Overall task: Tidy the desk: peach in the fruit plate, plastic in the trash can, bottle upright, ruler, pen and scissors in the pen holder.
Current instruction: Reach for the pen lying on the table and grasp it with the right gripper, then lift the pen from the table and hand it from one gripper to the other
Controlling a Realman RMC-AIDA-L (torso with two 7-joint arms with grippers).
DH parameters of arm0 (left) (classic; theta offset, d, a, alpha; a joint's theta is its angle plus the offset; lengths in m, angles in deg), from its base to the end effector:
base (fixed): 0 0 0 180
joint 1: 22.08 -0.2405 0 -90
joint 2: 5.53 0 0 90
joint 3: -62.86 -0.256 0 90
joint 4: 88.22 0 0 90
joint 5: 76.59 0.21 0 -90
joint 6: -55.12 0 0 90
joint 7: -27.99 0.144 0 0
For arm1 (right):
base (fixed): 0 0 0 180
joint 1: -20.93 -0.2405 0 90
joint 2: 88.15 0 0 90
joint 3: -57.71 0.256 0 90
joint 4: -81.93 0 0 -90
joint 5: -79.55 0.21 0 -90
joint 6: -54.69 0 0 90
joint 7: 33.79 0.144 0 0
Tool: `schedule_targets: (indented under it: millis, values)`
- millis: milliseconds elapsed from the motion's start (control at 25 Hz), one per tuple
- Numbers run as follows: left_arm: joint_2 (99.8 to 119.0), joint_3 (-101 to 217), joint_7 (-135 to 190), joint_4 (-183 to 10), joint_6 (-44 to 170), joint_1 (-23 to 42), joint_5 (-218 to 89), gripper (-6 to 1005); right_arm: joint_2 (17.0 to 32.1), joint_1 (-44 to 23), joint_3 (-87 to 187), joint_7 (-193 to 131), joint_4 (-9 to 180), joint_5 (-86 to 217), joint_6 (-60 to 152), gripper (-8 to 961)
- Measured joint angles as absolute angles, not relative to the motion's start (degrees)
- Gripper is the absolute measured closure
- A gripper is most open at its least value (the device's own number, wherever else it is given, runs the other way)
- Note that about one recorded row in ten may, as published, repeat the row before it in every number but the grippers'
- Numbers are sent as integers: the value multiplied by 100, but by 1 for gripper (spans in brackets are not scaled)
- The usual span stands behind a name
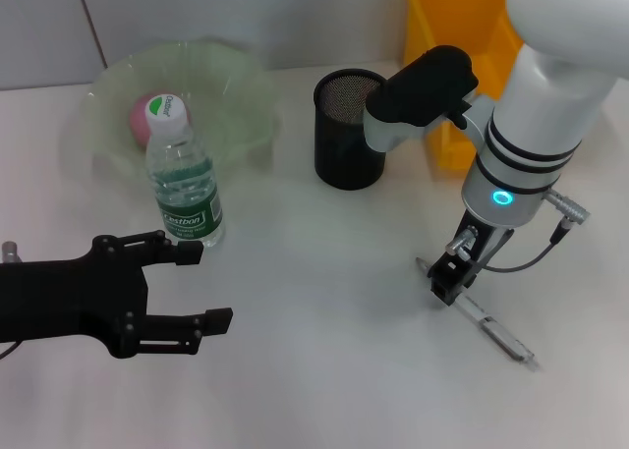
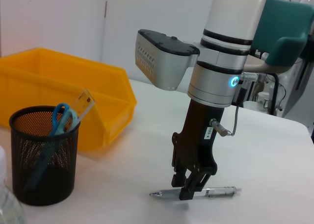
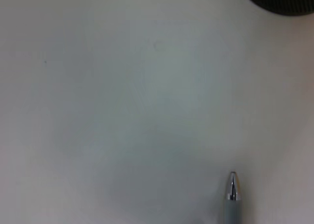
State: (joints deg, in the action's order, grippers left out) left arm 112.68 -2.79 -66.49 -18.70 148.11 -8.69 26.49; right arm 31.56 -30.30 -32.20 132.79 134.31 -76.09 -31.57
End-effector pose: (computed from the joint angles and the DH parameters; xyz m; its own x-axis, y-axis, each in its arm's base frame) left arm -0.2305 0.2812 0.0239 0.8826 0.2735 0.3823 0.3329 -0.9379 -0.0977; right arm 0.1769 0.3703 -0.0555 0.4737 -0.7881 0.3931 -0.5631 -0.6142 -0.5528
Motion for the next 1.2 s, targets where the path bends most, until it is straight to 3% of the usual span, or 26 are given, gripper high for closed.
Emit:
schedule_targets:
  millis: [1200]
  values:
    - [11258,-270,-6633,-1870,14810,-854,2663,217,3156,-3048,-3220,13302,13296,-7522,-3106,749]
